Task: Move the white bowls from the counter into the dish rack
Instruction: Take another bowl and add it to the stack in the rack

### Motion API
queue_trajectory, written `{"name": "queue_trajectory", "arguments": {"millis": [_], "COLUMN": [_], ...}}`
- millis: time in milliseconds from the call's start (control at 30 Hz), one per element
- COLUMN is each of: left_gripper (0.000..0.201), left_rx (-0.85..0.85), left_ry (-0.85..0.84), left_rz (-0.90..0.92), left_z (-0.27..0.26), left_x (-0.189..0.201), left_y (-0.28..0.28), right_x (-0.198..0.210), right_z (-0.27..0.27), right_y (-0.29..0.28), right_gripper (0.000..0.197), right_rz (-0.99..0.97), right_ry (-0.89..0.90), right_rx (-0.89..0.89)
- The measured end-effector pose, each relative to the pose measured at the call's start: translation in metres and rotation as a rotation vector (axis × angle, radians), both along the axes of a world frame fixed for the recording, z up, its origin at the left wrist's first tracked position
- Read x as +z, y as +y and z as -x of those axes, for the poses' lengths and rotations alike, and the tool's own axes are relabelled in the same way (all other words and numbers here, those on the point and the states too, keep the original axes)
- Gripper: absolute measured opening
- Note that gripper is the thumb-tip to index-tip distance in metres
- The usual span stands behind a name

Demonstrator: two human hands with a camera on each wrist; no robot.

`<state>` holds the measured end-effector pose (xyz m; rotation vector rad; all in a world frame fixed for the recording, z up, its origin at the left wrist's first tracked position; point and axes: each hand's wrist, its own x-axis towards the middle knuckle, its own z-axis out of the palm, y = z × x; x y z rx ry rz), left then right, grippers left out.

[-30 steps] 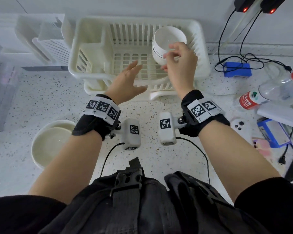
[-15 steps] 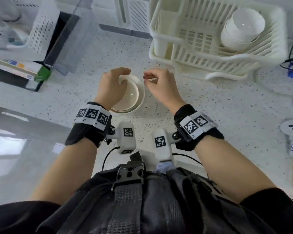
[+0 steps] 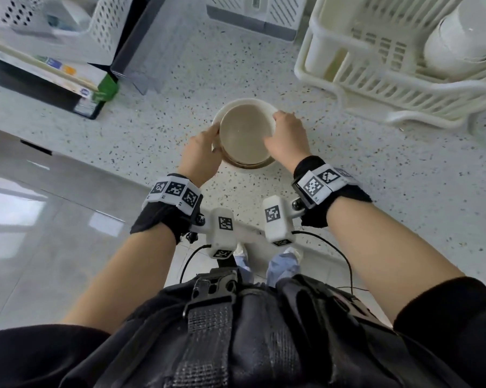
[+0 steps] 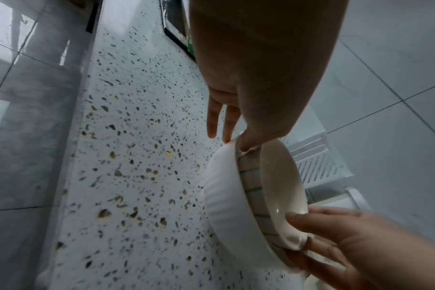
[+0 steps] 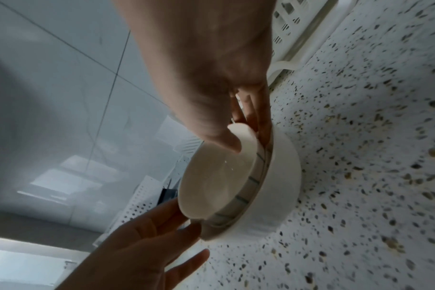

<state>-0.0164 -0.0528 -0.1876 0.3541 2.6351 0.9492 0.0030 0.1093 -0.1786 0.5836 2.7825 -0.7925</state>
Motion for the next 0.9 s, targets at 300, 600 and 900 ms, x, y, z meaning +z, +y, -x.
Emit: {"name": "queue_trajectory", "arguments": {"millis": [300,600,900], "left_gripper": [0.048,0.039,0.062], "left_rx": [-0.019,0.010,-0.013], "left_ry": [0.031,0.085,-0.019], "left_rz": [-0.033,-0.035,-0.052], "left_z": [0.003,0.002,-0.002], "left_x": [-0.014,-0.016,0.005], "left_y": [-0.002,0.003,0.010], "right_x": [0.002,0.025,0.031], "right_z": [0.008,0.018,0.005], "right_y": [-0.008,-0.005,0.019], "right_gripper": [0.039,0.023,0.010], "right_rz": [-0.056,-0.142,0.195], "right_ry": [-0.020,0.075,0.136], "right_rx": [-0.008,0.058,-0.201]}}
